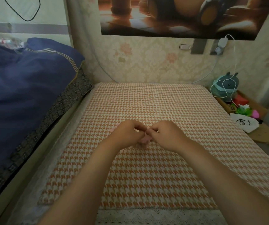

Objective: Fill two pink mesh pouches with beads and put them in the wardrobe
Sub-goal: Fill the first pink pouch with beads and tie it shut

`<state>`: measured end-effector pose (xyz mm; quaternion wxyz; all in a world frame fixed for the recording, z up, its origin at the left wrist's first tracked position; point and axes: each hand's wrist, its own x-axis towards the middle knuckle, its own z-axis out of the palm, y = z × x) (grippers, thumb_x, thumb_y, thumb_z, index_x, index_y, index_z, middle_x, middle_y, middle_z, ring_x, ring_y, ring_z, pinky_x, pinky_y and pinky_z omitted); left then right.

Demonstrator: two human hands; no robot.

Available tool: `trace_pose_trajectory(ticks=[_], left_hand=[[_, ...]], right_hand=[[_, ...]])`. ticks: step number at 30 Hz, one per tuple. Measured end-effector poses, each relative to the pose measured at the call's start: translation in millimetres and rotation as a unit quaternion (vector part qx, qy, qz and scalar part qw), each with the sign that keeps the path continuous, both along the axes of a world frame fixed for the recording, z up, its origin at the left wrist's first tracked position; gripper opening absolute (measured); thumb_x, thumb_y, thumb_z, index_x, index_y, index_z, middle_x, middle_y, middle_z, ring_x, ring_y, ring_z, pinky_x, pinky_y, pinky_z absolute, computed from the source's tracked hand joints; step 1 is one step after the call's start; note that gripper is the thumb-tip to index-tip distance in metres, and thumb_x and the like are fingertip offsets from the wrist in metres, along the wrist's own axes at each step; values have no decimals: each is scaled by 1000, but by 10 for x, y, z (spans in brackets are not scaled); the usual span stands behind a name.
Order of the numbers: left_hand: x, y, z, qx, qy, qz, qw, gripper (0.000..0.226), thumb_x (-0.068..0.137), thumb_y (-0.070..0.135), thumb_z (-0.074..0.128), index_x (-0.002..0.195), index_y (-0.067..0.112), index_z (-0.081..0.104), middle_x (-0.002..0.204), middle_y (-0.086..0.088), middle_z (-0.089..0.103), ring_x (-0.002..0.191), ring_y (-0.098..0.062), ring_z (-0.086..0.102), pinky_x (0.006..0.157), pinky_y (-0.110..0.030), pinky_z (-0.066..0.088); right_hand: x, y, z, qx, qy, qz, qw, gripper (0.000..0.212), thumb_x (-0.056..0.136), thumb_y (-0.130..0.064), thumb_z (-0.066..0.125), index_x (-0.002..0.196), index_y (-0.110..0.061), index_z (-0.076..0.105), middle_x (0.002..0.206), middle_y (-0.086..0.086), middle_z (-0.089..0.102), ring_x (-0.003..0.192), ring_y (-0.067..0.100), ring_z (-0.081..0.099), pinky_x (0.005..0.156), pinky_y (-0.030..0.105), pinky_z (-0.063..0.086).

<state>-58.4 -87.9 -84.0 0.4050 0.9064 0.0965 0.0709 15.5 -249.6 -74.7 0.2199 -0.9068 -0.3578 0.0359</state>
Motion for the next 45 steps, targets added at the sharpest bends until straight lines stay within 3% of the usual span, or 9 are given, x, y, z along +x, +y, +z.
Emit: trace_pose_trajectory(ticks=[5,8,11,14,19,24,30,35,45], left_hand=[[115,-27,-88,-5,-70,71,995,13,93,17,62,98,25,71,98,14,68,81,0,60,65,-15,46],[190,-16,-264,59,-21,77,995,15,92,16,61,99,23,72,100,11,68,86,-5,60,73,-21,48],[253,-60,-426,101,33,56,993,15,88,18,64,93,28,74,98,9,72,85,-10,64,77,-30,56],[292,-157,-483,124,46,21,991,16,87,21,63,94,27,76,90,8,73,83,-13,66,72,-28,54],[334,-216,-507,174,41,39,983,29,88,21,61,62,32,54,68,12,58,71,-15,58,59,-26,43],[325,-178,-448,109,33,52,992,8,89,23,64,89,31,66,93,10,69,83,-12,64,74,-33,56],[272,-283,-11,17,-105,74,992,7,90,28,69,95,23,70,90,13,67,79,-2,61,70,-19,49],[179,-429,4,57,-73,16,996,9,88,33,72,94,27,71,97,15,63,80,-1,60,65,-17,46],[157,-459,4,104,5,40,994,18,89,36,62,103,35,74,101,16,71,89,-5,65,80,-35,58]], right_hand=[[22,-156,60,10,19,-20,1000,31,98,-38,60,69,-38,74,73,-8,75,64,21,68,60,38,56],[43,-261,66,24,40,-13,999,30,97,-39,61,70,-44,73,67,-11,74,52,23,59,49,33,46],[67,-314,50,35,55,-15,998,28,100,-35,59,84,-39,81,51,-22,63,39,9,41,42,26,32],[90,-326,39,42,65,-15,997,25,99,-37,59,87,-38,82,55,-14,66,39,5,42,43,25,35],[111,-322,21,49,76,-9,996,27,101,-32,58,84,-38,79,54,-18,63,46,11,48,46,27,39],[133,-303,-26,41,80,-19,996,30,101,-25,56,82,-39,76,51,-25,61,48,14,49,49,31,41],[141,-289,-15,19,59,-24,998,26,100,-25,53,102,-30,79,75,-7,73,57,15,63,62,38,57],[161,-307,-7,12,61,-19,998,25,99,-22,52,91,-22,76,76,-4,70,68,19,66,69,45,59],[198,-390,-22,59,61,-21,996,27,101,-20,53,113,-28,77,105,-7,76,78,12,70,77,38,60]])
